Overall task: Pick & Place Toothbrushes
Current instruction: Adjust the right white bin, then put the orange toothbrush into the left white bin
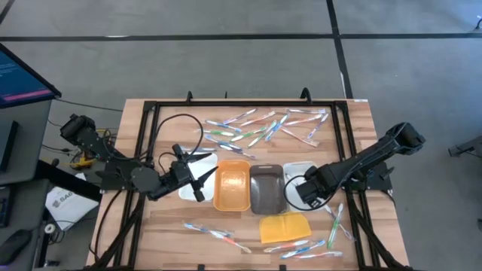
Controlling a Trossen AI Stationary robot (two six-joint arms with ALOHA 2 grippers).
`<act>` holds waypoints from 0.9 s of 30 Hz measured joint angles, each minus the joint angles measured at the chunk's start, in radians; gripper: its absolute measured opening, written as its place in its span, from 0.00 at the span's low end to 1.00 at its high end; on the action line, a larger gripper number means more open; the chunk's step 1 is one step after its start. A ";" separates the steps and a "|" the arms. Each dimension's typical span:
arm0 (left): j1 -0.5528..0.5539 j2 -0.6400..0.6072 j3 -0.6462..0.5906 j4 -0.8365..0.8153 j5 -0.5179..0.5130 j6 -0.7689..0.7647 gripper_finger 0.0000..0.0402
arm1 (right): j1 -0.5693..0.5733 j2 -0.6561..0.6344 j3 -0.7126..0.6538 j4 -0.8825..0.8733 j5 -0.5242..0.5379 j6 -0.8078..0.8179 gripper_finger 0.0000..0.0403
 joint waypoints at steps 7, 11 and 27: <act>0.000 0.000 0.000 0.000 0.000 0.000 0.51 | 0.000 0.000 0.000 0.026 0.000 -0.027 0.00; 0.000 0.000 0.000 0.000 0.000 0.000 0.51 | 0.001 0.001 0.006 -0.007 0.000 -0.029 0.00; 0.000 0.000 0.000 0.000 0.000 0.000 0.51 | 0.053 0.001 0.210 -0.238 0.067 0.008 0.00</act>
